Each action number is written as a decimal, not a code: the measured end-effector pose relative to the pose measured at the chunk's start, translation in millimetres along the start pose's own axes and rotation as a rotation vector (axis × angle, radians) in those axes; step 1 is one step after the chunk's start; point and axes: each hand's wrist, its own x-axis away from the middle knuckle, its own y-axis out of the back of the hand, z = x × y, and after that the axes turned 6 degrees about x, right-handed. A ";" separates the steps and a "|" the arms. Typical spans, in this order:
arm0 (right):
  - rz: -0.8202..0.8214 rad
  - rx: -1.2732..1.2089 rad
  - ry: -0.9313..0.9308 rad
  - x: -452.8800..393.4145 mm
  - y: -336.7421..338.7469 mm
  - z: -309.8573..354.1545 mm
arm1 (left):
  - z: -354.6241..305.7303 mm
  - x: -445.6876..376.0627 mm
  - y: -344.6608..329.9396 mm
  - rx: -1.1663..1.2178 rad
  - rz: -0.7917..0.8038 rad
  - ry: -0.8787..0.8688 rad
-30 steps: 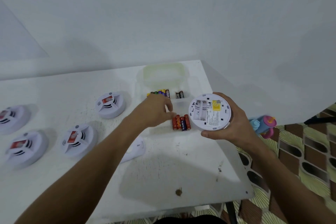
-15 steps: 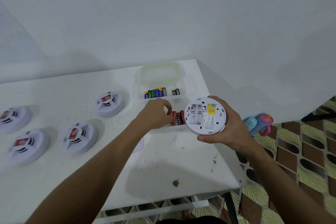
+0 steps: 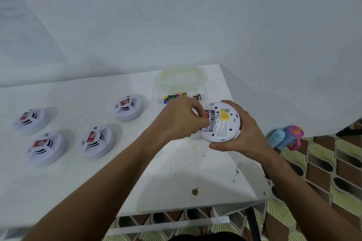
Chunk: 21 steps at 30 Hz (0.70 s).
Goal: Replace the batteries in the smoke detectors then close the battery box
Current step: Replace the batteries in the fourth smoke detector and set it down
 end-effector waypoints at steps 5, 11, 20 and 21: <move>0.026 -0.019 -0.003 0.3 -1.7 2.2 | 5.1 3.8 -2.8 -0.122 0.004 -0.064; 0.037 -0.078 0.006 0.8 2.7 5.7 | 11.4 8.1 13.2 -0.163 0.135 -0.098; 0.074 -0.142 0.032 0.0 5.2 5.4 | 15.5 0.1 10.5 0.239 0.147 0.075; 0.072 -0.141 0.037 -0.6 6.0 6.4 | 14.7 -0.6 9.2 0.256 0.143 0.088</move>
